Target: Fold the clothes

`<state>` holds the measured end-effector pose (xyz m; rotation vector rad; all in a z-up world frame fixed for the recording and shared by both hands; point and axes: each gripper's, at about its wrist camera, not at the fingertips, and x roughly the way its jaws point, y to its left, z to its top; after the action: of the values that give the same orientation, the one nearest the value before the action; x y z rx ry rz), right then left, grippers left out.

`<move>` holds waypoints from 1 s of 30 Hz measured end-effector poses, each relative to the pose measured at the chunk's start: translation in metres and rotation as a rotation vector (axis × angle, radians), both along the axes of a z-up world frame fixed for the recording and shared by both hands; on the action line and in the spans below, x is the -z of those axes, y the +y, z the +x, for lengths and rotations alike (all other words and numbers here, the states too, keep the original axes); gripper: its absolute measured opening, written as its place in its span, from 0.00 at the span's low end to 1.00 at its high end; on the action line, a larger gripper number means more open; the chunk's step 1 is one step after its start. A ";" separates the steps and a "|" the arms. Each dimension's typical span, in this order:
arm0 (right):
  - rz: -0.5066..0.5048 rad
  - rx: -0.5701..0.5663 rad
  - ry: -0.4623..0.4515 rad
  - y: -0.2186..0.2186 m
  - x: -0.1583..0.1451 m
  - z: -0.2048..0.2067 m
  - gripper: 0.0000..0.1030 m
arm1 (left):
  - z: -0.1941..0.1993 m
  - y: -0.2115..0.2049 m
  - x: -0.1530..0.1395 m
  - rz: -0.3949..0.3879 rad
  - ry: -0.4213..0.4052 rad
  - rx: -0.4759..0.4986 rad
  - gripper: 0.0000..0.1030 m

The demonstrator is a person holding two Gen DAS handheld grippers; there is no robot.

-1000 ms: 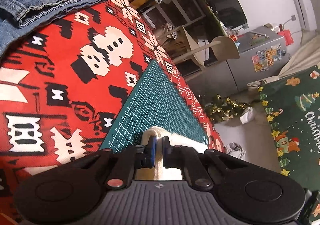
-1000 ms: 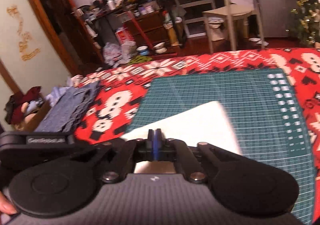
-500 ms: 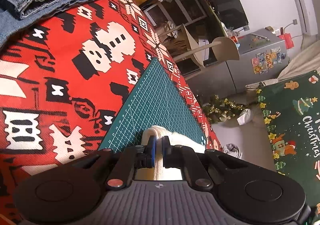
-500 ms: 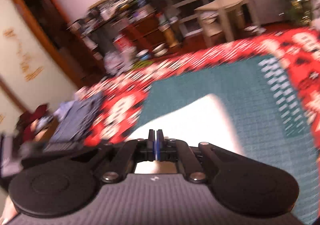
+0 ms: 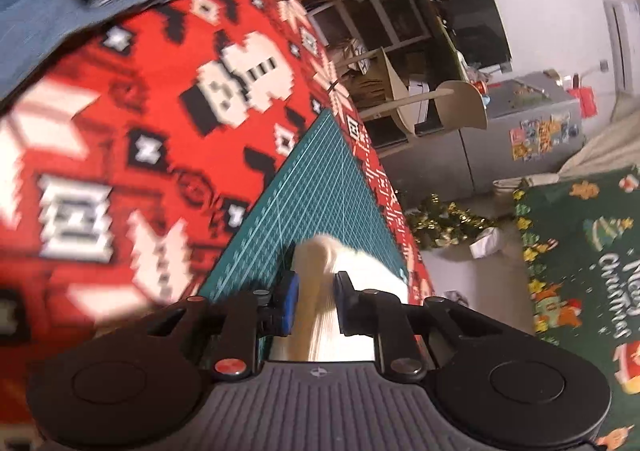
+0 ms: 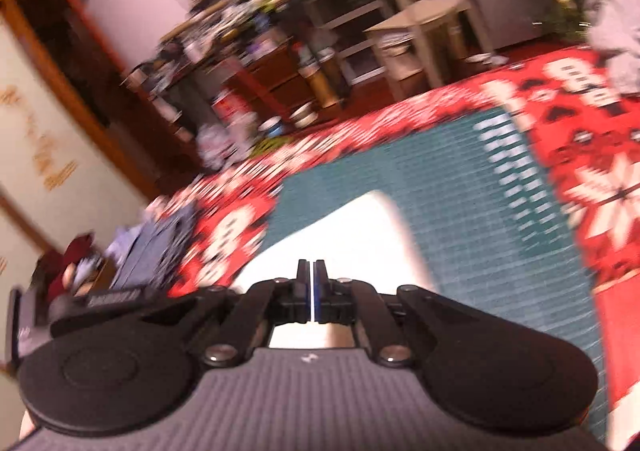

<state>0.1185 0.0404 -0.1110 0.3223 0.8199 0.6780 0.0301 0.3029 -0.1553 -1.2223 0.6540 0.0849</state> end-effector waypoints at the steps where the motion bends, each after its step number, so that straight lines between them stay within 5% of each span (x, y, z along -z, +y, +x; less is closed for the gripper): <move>1: -0.004 -0.025 0.005 0.006 0.002 -0.005 0.01 | -0.006 -0.002 0.000 -0.013 0.003 0.000 0.18; 7: -0.002 -0.069 0.040 0.014 0.009 -0.022 0.02 | -0.022 -0.028 0.002 0.011 0.017 0.045 0.20; 9: 0.006 -0.049 0.055 0.006 0.011 -0.023 0.01 | -0.023 -0.028 -0.002 0.052 0.009 0.044 0.06; 17: 0.060 0.147 0.078 -0.049 0.012 -0.019 0.02 | -0.033 -0.031 -0.011 0.115 -0.025 0.052 0.06; 23: 0.066 0.028 0.078 -0.040 0.010 -0.049 0.06 | -0.046 -0.032 -0.007 0.024 -0.044 0.055 0.23; 30: 0.055 0.001 0.117 -0.034 0.016 -0.059 0.04 | -0.053 -0.051 -0.006 0.089 -0.025 0.108 0.07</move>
<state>0.0598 0.0064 -0.1268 0.4153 0.9134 0.6864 -0.0231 0.2515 -0.1491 -1.0991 0.6862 0.0086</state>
